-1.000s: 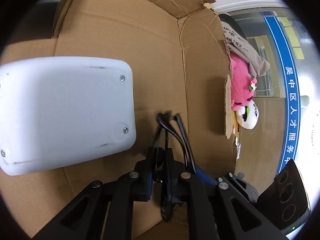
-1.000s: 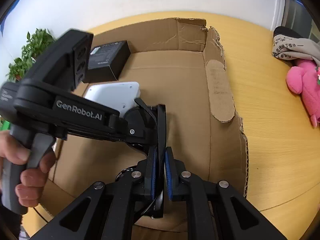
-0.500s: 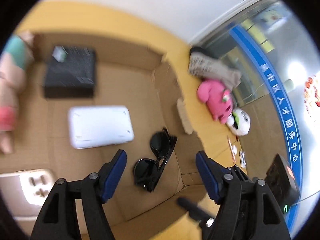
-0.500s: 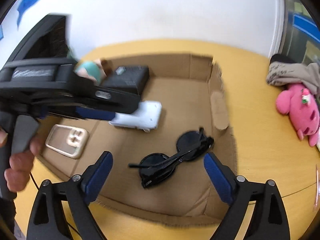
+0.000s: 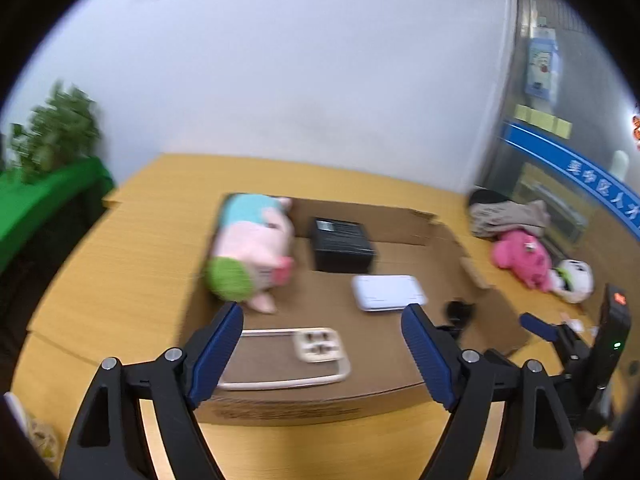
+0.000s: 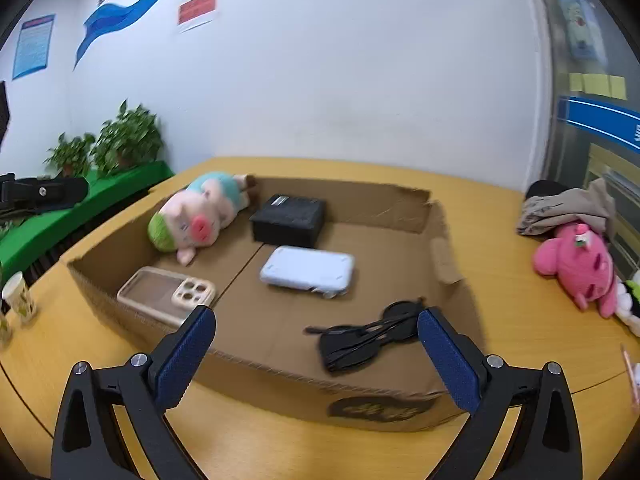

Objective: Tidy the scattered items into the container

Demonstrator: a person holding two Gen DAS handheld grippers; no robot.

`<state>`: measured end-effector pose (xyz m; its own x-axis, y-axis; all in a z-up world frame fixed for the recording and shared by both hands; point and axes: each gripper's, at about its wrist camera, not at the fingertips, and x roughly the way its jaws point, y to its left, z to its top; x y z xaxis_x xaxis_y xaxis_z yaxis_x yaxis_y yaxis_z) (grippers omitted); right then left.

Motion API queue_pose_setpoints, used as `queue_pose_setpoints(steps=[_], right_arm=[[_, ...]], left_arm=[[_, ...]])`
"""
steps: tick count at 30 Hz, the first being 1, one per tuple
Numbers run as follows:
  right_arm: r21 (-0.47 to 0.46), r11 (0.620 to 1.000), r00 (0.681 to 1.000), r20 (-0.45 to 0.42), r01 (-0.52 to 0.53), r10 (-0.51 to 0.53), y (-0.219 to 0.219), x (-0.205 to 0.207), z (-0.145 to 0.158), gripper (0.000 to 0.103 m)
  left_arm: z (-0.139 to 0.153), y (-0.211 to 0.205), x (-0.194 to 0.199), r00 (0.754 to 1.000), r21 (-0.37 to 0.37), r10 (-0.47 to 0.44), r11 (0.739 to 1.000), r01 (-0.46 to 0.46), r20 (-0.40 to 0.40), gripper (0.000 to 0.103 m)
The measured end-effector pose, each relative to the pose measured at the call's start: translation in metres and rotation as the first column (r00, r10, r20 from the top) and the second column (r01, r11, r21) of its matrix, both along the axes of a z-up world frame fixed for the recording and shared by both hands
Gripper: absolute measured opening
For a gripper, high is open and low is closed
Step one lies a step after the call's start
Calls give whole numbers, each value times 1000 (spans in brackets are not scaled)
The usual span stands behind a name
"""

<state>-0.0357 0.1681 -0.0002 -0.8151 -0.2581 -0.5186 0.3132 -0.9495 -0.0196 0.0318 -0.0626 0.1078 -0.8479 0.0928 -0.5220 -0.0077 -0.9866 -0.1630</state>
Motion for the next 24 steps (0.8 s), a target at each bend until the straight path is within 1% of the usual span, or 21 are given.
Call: queue_pose_setpoints(steps=[3,5,6,7,8,9,10,11,13,15,17,24], right_arm=[[6,1000,1000,-4,-3,3,-8,-1,-20,102],[-21,1000,1000,-3,15,-15,-6,-2,-31,102],[-37,999,1000,-18,20,-21,-4,0,-32,102],[-40,999,999,-32,24,-25,-3,1,-33,102],[-39,999,999,-40,24,-25,-3,1,-33,102],[-40,999,998,-50,23,-25,-3,2,-34,102],[-42,999,998,-62,22,-24,-3,2,-35,102],[-41,999,997,-74,19,-22,-3,3,-37,102],[-45,999,995,-103,14,-19,-2,4,-39,103],[-47,999,994,-111,14,-19,-2,4,-39,103],[-48,999,994,-111,17,-22,-2,2,-39,103],[-67,997,993,-109,33,-40,-1,0,-39,103]], left_arm=[[-27,-5,6,999,-56,49,997,-50,-23,84],[-47,-7,8,998,-73,55,996,-55,-12,84],[-59,-6,6,999,-71,52,996,-52,-1,84],[-65,-3,7,998,-92,57,994,-59,-33,84],[-71,3,10,995,-132,57,989,-68,-86,86],[-74,5,12,993,-150,54,986,-69,-103,87],[-80,10,13,989,-183,63,979,-88,-135,87],[-83,12,14,985,-194,70,976,-101,-159,88],[-84,12,14,984,-173,67,980,-96,-164,94],[-85,13,11,986,-171,48,982,-76,-161,103],[-86,17,7,987,-189,54,978,-84,-154,103],[-86,21,-8,988,-191,74,976,-100,-137,103]])
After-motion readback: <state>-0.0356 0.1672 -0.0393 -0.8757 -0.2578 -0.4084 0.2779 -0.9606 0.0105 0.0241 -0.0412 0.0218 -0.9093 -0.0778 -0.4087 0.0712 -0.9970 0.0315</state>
